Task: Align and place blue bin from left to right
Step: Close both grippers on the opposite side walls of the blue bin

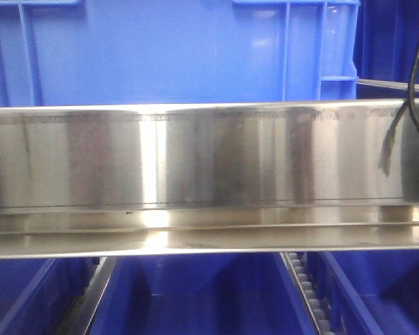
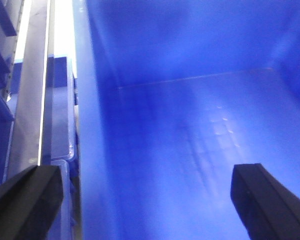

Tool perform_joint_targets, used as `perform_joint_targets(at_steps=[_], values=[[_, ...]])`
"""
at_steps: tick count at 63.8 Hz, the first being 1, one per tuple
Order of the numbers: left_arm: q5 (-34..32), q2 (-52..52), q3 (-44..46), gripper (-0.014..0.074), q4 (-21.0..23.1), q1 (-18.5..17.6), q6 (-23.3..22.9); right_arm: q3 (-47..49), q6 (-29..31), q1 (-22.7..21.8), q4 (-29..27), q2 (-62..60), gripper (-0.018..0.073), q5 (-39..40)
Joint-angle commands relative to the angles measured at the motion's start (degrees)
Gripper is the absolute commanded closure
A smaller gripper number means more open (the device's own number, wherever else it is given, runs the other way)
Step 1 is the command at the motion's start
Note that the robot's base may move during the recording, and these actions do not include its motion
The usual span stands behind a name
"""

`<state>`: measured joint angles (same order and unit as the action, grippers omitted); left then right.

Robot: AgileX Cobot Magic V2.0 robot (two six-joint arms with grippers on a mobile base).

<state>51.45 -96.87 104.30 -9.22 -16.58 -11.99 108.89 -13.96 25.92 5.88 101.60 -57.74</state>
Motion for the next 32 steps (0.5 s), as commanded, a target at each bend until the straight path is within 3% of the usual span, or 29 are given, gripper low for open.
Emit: perform_joint_targets(at_steps=[1, 32], values=[[-1.6, -0.7, 0.4, 0.0016, 0.9, 0.3, -0.2, 0.6, -0.2, -0.4, 0.9, 0.5, -0.0001, 1.3], [-2.4, -2.7, 0.4, 0.0016, 1.7, 1.0, -0.2, 0.6, -0.2, -0.4, 0.9, 2.4, -0.0001, 2.7]])
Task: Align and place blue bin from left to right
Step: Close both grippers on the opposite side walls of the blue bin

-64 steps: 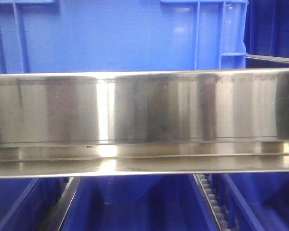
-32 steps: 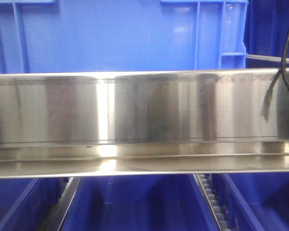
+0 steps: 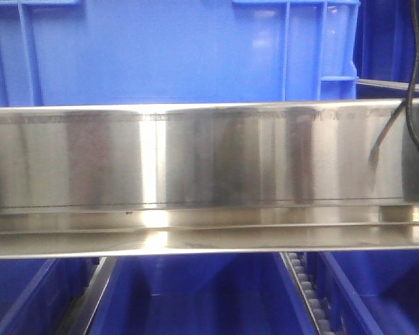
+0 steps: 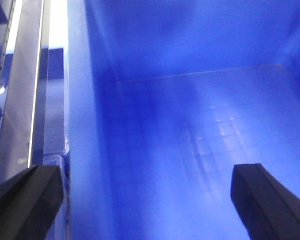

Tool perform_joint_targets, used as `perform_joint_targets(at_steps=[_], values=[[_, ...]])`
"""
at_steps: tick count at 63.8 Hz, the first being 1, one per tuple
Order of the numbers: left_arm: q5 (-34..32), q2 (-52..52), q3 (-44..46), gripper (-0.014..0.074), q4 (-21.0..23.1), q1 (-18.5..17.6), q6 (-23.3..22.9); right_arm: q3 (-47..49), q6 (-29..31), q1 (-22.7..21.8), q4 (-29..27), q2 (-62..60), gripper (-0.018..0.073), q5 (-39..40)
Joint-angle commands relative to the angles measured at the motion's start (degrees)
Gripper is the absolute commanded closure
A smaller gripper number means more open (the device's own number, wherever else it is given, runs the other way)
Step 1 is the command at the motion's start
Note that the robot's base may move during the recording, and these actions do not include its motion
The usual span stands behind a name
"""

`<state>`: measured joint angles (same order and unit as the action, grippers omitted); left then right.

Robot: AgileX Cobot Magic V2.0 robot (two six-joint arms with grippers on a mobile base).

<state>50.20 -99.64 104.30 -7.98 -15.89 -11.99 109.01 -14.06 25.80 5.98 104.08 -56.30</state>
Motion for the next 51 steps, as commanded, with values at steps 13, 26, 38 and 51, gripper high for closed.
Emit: perform_joint_targets(at_steps=[13, 26, 38, 51], values=[[0.5, -1.3, 0.4, 0.0016, 1.2, 0.3, -0.2, 0.5, -0.1, -0.2, 0.8, -0.1, 0.0008, 1.4], [1.1, -1.8, 0.4, 0.014, 1.3, 0.3, -0.2, 0.5, -0.1, -0.2, 0.8, -0.1, 0.0279, 1.0], [1.3, -1.8, 0.4, 0.0597, 1.3, 0.3, -0.2, 0.5, -0.2, -0.2, 0.8, -0.1, 0.0643, -0.5], [1.6, -1.7, 0.4, 0.0594, 1.3, 0.3, -0.2, 0.5, -0.2, -0.2, 0.8, -0.1, 0.0633, -0.7]])
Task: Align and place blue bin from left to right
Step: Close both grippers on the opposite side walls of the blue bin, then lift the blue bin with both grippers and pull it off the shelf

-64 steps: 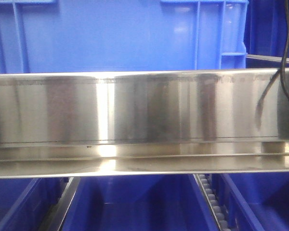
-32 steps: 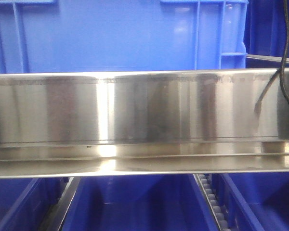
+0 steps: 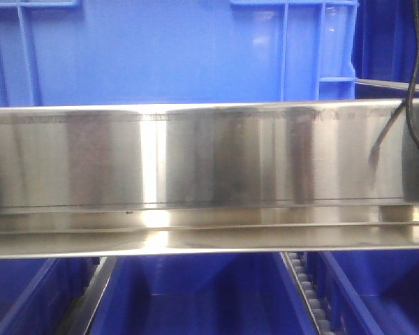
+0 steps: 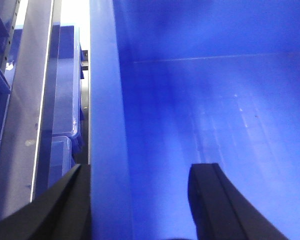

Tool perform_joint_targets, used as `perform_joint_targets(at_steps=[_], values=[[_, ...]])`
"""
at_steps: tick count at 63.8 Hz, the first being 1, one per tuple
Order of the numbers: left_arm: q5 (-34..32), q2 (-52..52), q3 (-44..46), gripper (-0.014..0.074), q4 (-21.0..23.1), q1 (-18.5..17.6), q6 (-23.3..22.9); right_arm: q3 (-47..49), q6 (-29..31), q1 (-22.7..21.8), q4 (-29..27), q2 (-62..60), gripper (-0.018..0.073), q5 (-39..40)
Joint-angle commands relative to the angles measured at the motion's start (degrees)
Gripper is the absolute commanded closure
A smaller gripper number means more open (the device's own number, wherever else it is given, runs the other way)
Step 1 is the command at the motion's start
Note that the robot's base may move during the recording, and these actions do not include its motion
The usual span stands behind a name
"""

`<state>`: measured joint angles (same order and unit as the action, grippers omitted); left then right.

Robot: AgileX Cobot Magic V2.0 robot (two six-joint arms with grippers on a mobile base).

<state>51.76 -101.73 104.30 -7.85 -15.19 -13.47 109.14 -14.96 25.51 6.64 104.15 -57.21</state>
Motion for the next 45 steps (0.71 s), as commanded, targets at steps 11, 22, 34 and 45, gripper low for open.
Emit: perform_joint_targets(at_steps=[11, 22, 34, 45], values=[[0.3, 1.3, 0.5, 0.0594, 1.2, -0.4, 1.3, 0.9, 0.6, 0.1, 0.1, -0.7, 0.0633, 0.2], [0.2, 3.8, 0.5, 0.0594, 1.2, -0.4, 1.3, 2.7, 0.6, 0.1, 0.1, -2.1, 0.0633, 0.6], [-0.3, 7.0, 0.5, 0.0594, 1.0, -0.4, 1.3, 3.9, 0.6, 0.1, 0.1, -4.7, 0.0633, 1.7], [-0.7, 9.3, 0.5, 0.0594, 0.7, -0.4, 1.3, 5.3, 0.6, 0.1, 0.1, -6.2, 0.0633, 1.9]])
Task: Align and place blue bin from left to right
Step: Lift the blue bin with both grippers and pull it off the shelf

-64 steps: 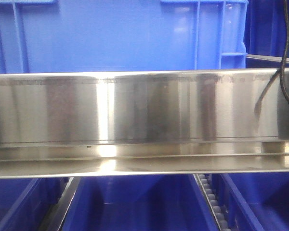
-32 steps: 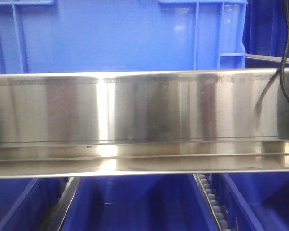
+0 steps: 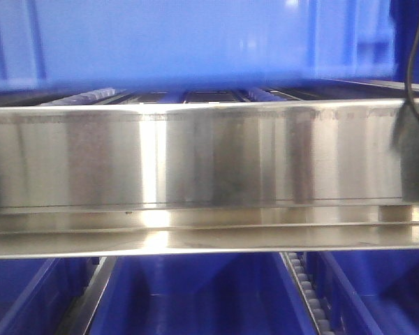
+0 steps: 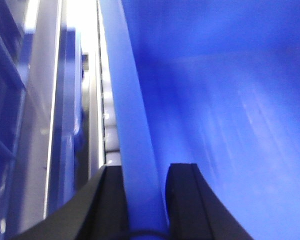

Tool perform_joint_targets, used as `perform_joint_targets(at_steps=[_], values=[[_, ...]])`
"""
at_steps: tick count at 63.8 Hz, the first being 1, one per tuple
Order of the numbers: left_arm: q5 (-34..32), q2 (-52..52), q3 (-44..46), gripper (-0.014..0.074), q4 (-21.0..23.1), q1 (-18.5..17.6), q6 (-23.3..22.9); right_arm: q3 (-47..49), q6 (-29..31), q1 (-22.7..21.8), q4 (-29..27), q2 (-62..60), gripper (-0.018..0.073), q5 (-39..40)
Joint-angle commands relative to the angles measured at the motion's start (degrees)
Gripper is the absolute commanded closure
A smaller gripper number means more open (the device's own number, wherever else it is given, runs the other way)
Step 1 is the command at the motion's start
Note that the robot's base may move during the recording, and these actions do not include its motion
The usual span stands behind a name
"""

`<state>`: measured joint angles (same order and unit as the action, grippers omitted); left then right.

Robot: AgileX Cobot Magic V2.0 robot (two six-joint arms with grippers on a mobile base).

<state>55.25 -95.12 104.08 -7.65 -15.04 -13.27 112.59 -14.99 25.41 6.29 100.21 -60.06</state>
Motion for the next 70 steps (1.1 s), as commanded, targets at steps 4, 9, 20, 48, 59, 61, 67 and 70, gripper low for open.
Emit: perform_joint_targets(at_steps=[4, 9, 20, 48, 59, 61, 67, 70], values=[[-4.3, 3.0, 0.8, 0.0594, 0.5, -0.5, 1.1, 2.2, 0.7, 0.2, 0.5, -2.4, 0.0633, 4.9], [-3.9, 2.9, 0.8, 0.0594, 0.4, -0.5, 1.1, 2.8, 0.7, 0.2, 0.5, -2.5, 0.0633, 4.9], [-3.9, 2.9, 0.8, 0.0594, 0.5, -0.7, 1.1, 2.8, 0.7, 0.2, 0.5, -2.7, 0.0633, 4.8], [-3.8, 2.9, 1.5, 0.0612, 0.6, -0.7, -4.0, 2.8, 0.7, 0.2, 0.5, -4.2, 0.0633, 3.6], [-2.5, 2.9, 5.0, 0.0612, 0.1, -0.7, -4.0, 2.8, 0.6, 0.2, 0.5, -5.6, 0.0633, 1.0], [-2.0, 2.9, 5.8, 0.0612, -0.4, -0.7, -4.0, 2.8, 0.6, 0.2, 0.5, -5.8, 0.0633, 0.7], [0.1, 2.9, 8.2, 0.0612, -0.7, -0.7, -4.0, 2.8, 0.6, 0.3, 0.5, -5.9, 0.0633, 0.5], [0.9, 2.9, 8.8, 0.0612, -0.8, -0.7, -4.0, 2.8, 0.6, 0.4, 0.5, -6.0, 0.0633, 0.5]])
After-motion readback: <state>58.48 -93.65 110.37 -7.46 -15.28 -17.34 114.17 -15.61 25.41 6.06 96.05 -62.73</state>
